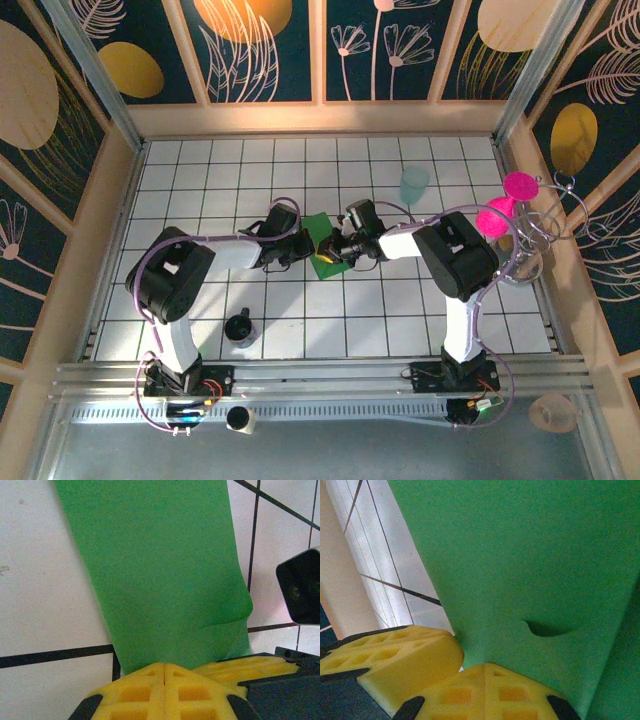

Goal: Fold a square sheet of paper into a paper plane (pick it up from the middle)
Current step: Fold the triangle a second time at the center of the table.

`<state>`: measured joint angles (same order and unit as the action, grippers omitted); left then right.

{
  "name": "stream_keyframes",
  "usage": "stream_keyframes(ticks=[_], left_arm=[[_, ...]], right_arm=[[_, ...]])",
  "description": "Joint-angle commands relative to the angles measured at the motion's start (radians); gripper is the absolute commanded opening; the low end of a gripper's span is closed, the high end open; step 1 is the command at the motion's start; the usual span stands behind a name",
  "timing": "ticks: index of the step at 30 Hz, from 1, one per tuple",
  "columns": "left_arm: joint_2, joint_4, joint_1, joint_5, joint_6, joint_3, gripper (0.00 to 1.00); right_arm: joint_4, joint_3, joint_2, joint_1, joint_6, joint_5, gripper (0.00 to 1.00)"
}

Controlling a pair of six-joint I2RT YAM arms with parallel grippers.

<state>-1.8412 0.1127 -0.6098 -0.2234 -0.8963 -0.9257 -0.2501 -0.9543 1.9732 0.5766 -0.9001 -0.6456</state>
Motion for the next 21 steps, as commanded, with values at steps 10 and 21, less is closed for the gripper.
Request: stream_keyframes(ticks=[10, 21], left_arm=[[-0.041, -0.122, -0.004, 0.081, 0.042, -0.024, 0.0], [-0.042, -0.13, -0.004, 0.091, 0.053, -0.024, 0.0]], right_arm=[[-0.014, 0.022, -0.062, -0.02, -0.013, -0.014, 0.0], [0.066, -0.027, -0.028, -0.053, 0.097, 0.004, 0.01]])
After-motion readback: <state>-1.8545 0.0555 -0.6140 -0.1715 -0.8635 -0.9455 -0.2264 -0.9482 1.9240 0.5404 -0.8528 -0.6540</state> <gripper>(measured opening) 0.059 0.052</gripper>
